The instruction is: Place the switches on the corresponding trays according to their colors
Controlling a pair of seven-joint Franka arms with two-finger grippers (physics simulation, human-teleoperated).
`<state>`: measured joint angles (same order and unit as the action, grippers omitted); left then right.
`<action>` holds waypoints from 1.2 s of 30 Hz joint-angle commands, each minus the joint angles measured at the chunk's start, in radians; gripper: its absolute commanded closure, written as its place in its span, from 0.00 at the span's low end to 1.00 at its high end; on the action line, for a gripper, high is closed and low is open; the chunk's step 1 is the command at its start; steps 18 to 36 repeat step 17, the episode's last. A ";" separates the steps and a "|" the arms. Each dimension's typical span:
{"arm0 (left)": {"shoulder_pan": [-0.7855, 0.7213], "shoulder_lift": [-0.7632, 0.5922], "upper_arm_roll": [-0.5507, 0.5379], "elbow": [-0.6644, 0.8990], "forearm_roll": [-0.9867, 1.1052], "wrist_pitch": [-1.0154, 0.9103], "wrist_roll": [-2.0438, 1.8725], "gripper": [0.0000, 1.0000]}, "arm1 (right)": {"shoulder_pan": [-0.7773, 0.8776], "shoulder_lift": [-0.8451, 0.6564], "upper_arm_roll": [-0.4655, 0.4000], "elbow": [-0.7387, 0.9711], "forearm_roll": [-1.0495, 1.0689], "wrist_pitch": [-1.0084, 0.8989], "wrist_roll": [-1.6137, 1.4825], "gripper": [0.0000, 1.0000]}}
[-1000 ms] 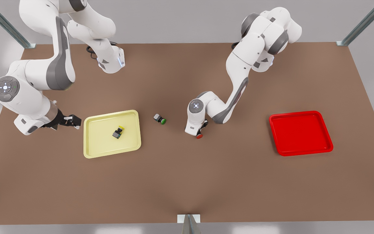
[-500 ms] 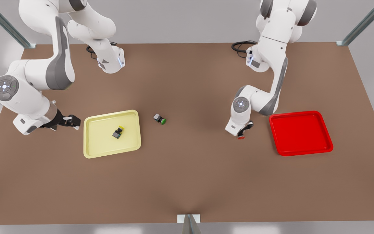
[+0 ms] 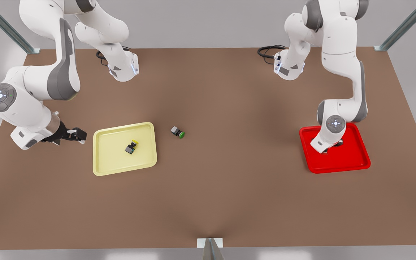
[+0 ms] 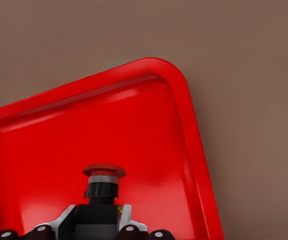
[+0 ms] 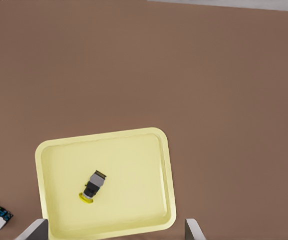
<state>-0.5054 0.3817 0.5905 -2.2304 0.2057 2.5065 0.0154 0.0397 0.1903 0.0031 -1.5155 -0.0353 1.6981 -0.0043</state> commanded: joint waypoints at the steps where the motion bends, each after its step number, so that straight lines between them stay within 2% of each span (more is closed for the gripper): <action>1: 0.002 0.002 -0.001 0.000 -0.002 0.000 0.006 0.00 | -0.001 0.000 0.000 0.000 0.000 0.000 0.001 0.00; 5: 0.008 -0.006 0.000 0.005 -0.002 -0.009 0.008 0.00 | -0.004 0.000 0.000 0.001 0.000 0.000 -0.002 0.00; 7: 0.008 -0.047 -0.014 0.098 -0.017 -0.146 0.003 0.00 | -0.004 -0.002 0.000 0.001 0.000 -0.002 -0.002 0.00; 8: 0.004 -0.047 -0.038 0.188 -0.067 -0.228 0.003 0.00 | -0.004 -0.002 0.000 0.001 0.000 -0.002 -0.002 0.00; 9: 0.002 -0.034 -0.069 0.363 -0.167 -0.392 0.009 0.00 | -0.004 -0.002 0.000 0.001 0.000 -0.005 -0.002 0.00; 11: 0.010 0.012 -0.124 0.693 -0.200 -0.646 0.009 0.00 | -0.004 -0.002 0.000 0.001 0.000 -0.006 -0.002 0.00; 13: 0.266 -0.010 -0.434 0.920 -0.164 -0.860 0.001 0.00 | -0.004 -0.002 0.000 0.001 0.000 -0.003 -0.002 0.00; 14: 0.367 -0.058 -0.575 0.927 -0.118 -0.870 0.000 0.00 | -0.004 -0.002 0.000 0.001 0.000 -0.003 -0.002 0.00; 16: 0.403 -0.096 -0.633 0.922 -0.095 -0.871 -0.002 0.00 | -0.004 -0.002 0.000 0.000 0.000 -0.002 -0.002 0.00; 36: 0.403 -0.103 -0.635 0.920 -0.094 -0.873 -0.003 0.00 | -0.004 -0.002 0.000 0.000 0.000 -0.002 -0.002 0.00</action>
